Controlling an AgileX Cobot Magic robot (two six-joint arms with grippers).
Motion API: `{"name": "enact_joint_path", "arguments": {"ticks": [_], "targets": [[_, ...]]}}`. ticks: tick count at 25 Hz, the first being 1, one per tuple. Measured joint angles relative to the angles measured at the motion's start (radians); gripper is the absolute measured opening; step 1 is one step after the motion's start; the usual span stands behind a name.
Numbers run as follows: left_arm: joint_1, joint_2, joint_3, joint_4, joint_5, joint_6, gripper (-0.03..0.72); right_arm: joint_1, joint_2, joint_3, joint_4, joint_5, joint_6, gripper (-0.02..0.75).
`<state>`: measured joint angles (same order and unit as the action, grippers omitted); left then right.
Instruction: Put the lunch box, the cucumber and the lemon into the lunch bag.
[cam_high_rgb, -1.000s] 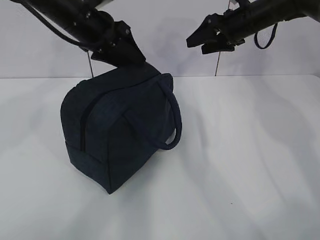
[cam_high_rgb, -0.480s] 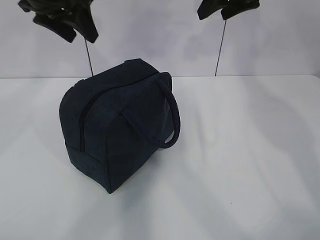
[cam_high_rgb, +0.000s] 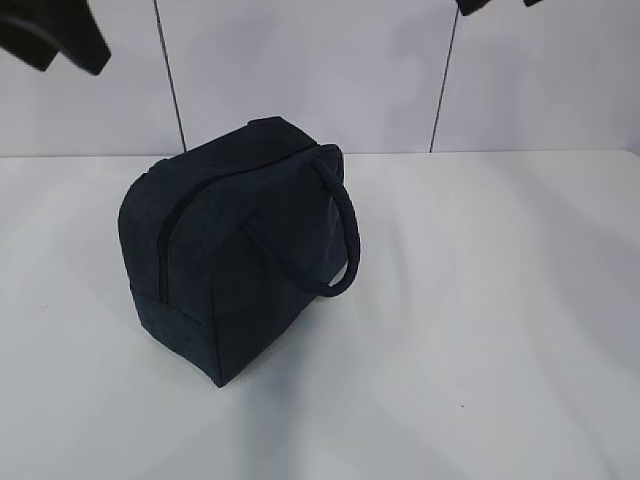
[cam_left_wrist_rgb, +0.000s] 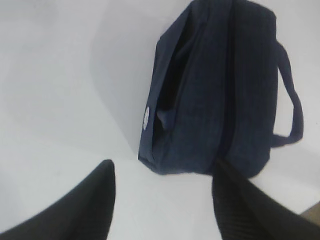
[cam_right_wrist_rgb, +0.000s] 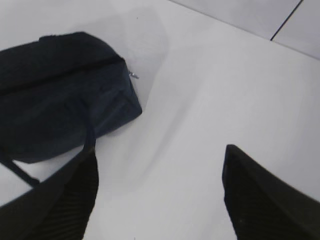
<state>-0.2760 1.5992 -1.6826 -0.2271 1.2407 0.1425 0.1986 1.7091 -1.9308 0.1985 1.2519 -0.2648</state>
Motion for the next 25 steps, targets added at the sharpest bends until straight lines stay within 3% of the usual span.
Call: {"name": "enact_joint_path", "arguments": {"ticks": [16,25], "targets": [[0.000,-0.660,0.593,0.007,0.010,0.000,0.433,0.000,-0.701,0.812,-0.012,0.001,0.022,0.585],[0.000,-0.979,0.950,0.028,-0.061,-0.002,0.438,0.000,-1.079,1.229,-0.051,-0.142,0.022,0.585]]}}
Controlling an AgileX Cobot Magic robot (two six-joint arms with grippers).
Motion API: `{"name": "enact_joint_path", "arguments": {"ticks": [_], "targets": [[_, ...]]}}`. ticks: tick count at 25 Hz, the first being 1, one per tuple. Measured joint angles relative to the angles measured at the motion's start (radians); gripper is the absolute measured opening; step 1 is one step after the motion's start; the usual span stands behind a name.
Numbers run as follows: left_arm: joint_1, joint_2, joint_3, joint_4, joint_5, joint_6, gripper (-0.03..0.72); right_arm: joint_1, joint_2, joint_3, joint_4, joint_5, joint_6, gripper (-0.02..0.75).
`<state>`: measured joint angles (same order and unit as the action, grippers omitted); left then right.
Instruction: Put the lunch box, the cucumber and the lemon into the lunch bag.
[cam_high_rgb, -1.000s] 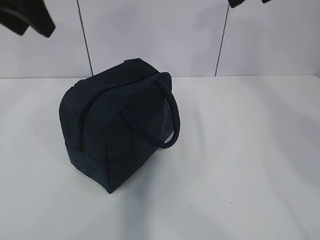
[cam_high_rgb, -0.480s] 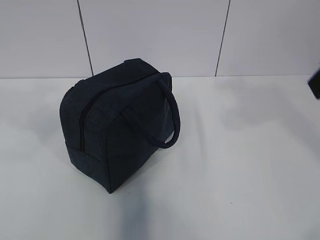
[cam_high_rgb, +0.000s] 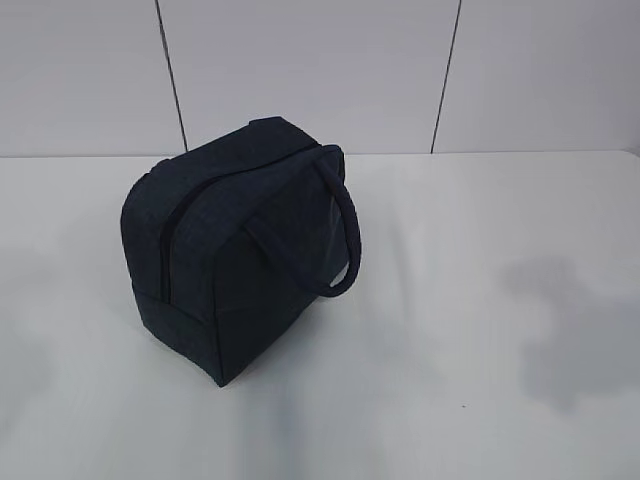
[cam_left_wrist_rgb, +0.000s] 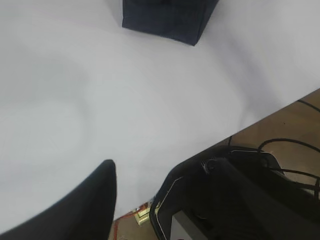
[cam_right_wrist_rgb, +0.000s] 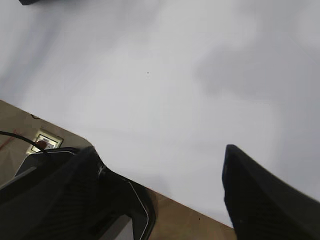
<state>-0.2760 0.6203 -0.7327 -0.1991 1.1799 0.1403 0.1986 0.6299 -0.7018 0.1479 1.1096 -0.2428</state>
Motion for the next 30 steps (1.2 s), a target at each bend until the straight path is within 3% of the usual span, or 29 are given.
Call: {"name": "enact_joint_path", "arguments": {"ticks": [5,11,19,30], "targets": [[0.000,-0.128,0.128,0.012,-0.020,0.000,0.431,0.000,-0.083,0.157,-0.011,-0.032,0.011,0.585],[0.000,-0.220,0.186,0.027,-0.043,0.000,0.428,0.000,-0.154,0.180,-0.049,-0.021,0.036,0.585],[0.000,-0.265,0.193,0.109,-0.050,0.000,0.426,0.000,-0.173,0.181,-0.124,-0.006,0.080,0.585],[0.000,-0.270,0.193,0.074,-0.086,0.000,0.424,0.000,-0.175,0.197,-0.148,0.033,0.096,0.585]]}}
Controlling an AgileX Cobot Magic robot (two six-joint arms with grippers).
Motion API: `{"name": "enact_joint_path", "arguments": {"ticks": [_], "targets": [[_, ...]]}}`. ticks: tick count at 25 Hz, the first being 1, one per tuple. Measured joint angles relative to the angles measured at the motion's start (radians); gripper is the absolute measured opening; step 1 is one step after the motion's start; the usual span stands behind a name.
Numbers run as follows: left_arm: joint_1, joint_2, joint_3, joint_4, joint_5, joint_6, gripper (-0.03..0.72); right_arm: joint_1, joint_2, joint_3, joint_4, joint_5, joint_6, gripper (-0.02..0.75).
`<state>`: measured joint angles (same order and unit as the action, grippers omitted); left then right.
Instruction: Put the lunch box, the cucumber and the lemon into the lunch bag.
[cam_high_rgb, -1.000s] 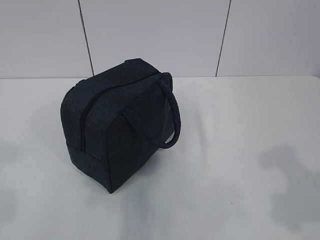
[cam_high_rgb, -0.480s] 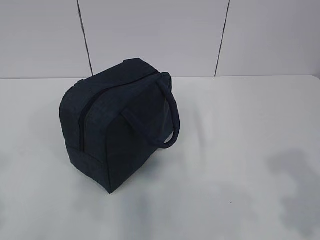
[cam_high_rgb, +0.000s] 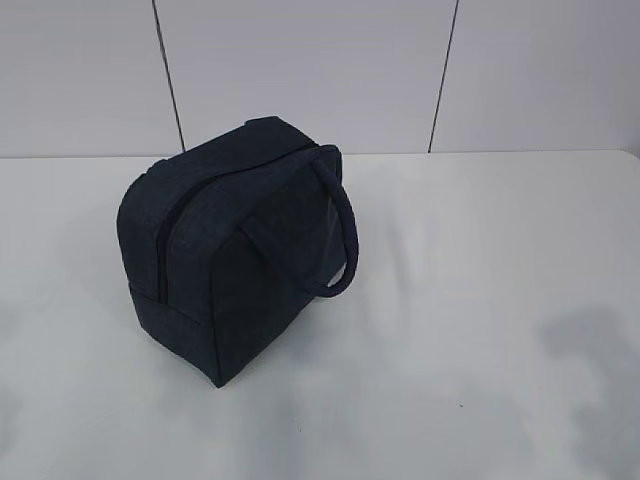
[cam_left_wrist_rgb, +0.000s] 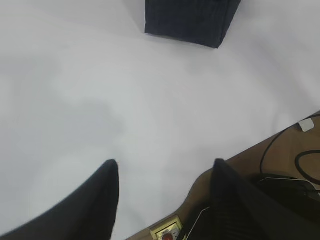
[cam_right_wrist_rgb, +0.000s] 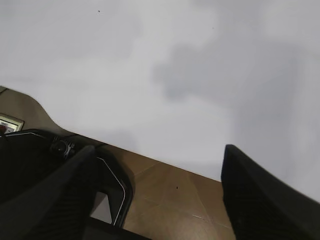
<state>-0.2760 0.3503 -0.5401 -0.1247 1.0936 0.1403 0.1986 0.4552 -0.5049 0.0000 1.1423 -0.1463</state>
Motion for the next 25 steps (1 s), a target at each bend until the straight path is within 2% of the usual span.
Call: {"name": "enact_joint_path", "arguments": {"ticks": [19,22,25], "targets": [[0.000,-0.003,0.000,0.000,-0.003,0.000,0.424,0.000,-0.031,0.007,0.000,-0.007,0.002,0.580],[0.037,-0.022,0.000,-0.002,-0.003,0.000,0.421,-0.015,-0.089,0.007,0.000,-0.007,0.002,0.580],[0.112,-0.057,0.000,-0.003,-0.003,0.000,0.421,-0.080,-0.161,0.007,-0.006,-0.007,0.002,0.579]]}}
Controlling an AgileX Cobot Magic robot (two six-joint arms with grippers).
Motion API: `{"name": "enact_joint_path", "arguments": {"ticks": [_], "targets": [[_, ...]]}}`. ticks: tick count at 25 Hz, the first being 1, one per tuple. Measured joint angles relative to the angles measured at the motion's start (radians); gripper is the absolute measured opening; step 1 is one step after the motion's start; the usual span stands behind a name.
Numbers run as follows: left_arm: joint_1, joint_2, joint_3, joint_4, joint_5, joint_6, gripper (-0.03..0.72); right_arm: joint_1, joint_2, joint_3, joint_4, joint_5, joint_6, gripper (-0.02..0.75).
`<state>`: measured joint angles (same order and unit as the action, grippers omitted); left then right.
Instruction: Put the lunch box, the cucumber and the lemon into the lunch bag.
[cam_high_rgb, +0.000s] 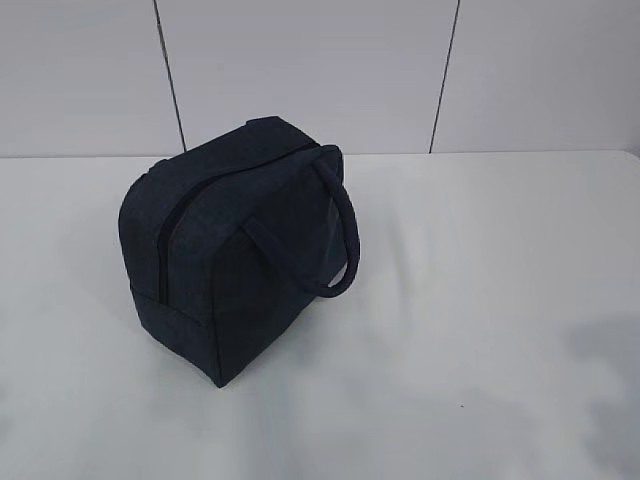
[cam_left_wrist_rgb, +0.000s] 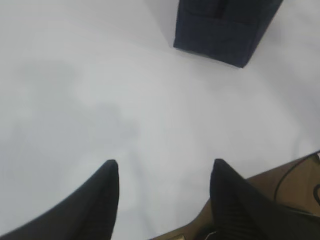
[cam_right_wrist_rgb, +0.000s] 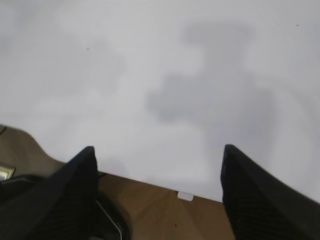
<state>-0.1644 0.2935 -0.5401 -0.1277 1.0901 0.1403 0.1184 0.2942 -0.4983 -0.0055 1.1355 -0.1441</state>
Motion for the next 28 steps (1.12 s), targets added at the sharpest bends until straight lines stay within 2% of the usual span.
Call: {"name": "enact_joint_path", "arguments": {"ticks": [4,8,12,16,22,28], "targets": [[0.068,-0.088,0.000,0.000,0.000,0.000,0.421,-0.098,-0.125,0.000,0.000,0.000,0.000,0.579],[0.075,-0.192,0.000,0.000,0.000,0.000,0.415,-0.145,-0.246,0.000,-0.001,0.004,0.000,0.579],[0.076,-0.279,0.000,0.000,0.006,0.000,0.413,-0.150,-0.308,0.000,-0.001,0.006,0.000,0.578],[0.078,-0.283,0.000,-0.002,0.011,0.000,0.412,-0.150,-0.310,0.000,-0.001,0.008,0.000,0.578],[0.123,-0.283,0.000,-0.004,0.011,0.000,0.407,-0.150,-0.310,0.000,-0.002,0.008,0.000,0.578],[0.129,-0.283,0.000,-0.004,0.011,0.000,0.382,-0.150,-0.310,0.000,-0.002,0.008,0.000,0.578]]}}
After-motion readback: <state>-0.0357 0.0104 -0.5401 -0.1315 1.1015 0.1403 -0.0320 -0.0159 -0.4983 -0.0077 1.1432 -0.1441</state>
